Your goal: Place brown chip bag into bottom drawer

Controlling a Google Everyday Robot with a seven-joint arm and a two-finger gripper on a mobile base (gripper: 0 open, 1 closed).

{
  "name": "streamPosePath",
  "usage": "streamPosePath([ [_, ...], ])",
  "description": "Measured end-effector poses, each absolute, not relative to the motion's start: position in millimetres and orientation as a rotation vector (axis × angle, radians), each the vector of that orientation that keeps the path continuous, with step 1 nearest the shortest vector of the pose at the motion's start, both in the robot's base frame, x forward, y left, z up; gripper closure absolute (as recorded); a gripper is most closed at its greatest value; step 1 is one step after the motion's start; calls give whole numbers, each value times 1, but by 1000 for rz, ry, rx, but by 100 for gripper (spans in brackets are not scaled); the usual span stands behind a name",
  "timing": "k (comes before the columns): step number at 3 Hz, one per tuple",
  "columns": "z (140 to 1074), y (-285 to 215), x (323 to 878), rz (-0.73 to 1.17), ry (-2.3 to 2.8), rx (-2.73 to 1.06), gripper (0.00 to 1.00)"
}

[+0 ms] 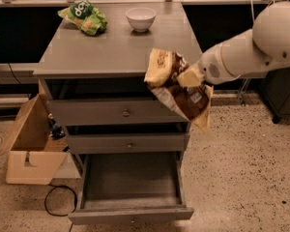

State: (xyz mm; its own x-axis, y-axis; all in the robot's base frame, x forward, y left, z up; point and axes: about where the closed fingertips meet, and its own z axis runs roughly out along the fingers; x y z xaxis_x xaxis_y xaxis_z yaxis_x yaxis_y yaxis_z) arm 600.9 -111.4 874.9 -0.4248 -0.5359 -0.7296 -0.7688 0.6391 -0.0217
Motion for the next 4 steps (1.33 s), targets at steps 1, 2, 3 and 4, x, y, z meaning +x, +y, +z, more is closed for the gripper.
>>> streamPosePath([
  [1, 817, -104, 550, 426, 2243, -1093, 100],
  [2, 735, -93, 513, 556, 2361, -1049, 100],
  [3, 716, -91, 505, 575, 2385, -1051, 100],
  [4, 710, -90, 506, 589, 2387, -1051, 100],
])
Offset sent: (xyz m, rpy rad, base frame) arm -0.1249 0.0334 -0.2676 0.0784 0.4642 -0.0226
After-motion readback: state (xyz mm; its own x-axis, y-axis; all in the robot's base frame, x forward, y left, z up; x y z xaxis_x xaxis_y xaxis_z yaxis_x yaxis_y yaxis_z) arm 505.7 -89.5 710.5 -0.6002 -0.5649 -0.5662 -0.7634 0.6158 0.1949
